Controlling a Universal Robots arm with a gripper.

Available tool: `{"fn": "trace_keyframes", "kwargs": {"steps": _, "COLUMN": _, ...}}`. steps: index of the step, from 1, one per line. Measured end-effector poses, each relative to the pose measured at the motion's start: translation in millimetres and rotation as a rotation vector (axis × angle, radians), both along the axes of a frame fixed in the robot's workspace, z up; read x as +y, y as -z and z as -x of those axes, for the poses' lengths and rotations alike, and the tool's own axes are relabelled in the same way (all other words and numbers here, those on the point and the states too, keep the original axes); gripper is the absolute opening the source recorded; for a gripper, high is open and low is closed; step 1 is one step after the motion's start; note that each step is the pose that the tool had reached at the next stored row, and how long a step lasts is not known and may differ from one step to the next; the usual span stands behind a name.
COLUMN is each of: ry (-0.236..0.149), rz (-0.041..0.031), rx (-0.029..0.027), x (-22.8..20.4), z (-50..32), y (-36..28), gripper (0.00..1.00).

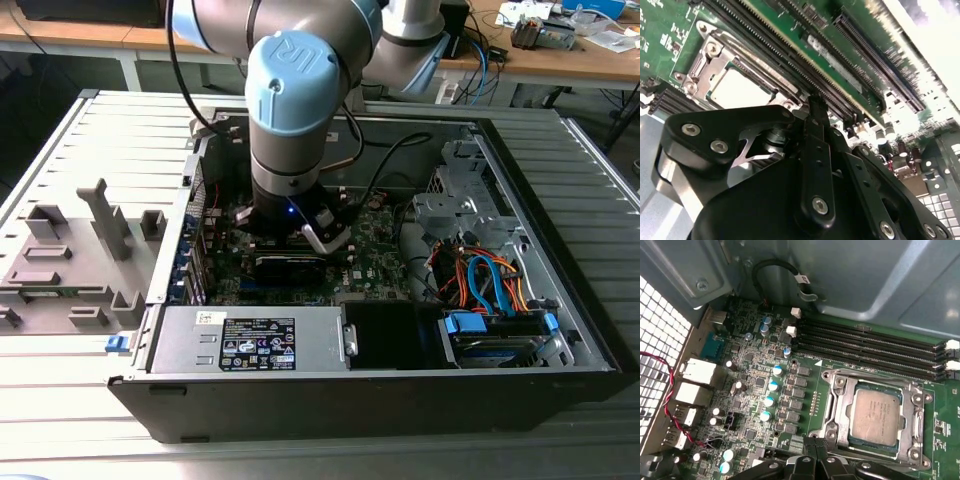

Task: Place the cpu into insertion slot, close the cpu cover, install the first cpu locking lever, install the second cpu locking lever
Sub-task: 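Install the second cpu locking lever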

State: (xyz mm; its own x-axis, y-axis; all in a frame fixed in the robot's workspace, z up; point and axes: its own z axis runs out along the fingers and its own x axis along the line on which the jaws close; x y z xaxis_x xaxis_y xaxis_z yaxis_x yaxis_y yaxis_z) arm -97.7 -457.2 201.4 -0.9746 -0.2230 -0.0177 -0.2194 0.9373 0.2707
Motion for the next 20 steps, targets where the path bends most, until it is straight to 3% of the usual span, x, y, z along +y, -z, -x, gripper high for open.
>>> {"fn": "trace_keyframes", "kwargs": {"steps": 3, "ry": -0.006, "rz": -0.0083, "rx": 0.0008, "x": 2.6, "z": -0.2, "y": 1.7, "gripper": 0.11}}
{"fn": "trace_keyframes", "kwargs": {"steps": 9, "ry": -0.006, "rz": -0.0088, "rx": 0.0008, "x": 1.7, "z": -0.3, "y": 4.8, "gripper": 0.11}}
{"fn": "trace_keyframes", "kwargs": {"steps": 11, "ry": -0.006, "rz": -0.0002, "rx": 0.0007, "x": 1.4, "z": -0.3, "y": 4.9, "gripper": 0.11}}
{"fn": "trace_keyframes", "kwargs": {"steps": 14, "ry": -0.006, "rz": 0.0187, "rx": 0.0009, "x": 1.1, "z": -0.3, "y": 2.6, "gripper": 0.11}}
{"fn": "trace_keyframes", "kwargs": {"steps": 16, "ry": -0.006, "rz": 0.0228, "rx": 0.0009, "x": 1.1, "z": -0.5, "y": 0.5, "gripper": 0.11}}
{"fn": "trace_keyframes", "kwargs": {"steps": 20, "ry": -0.006, "rz": 0.0212, "rx": 0.0044, "x": 6.9, "z": -8.9, "y": -5.0, "gripper": 0.11}}
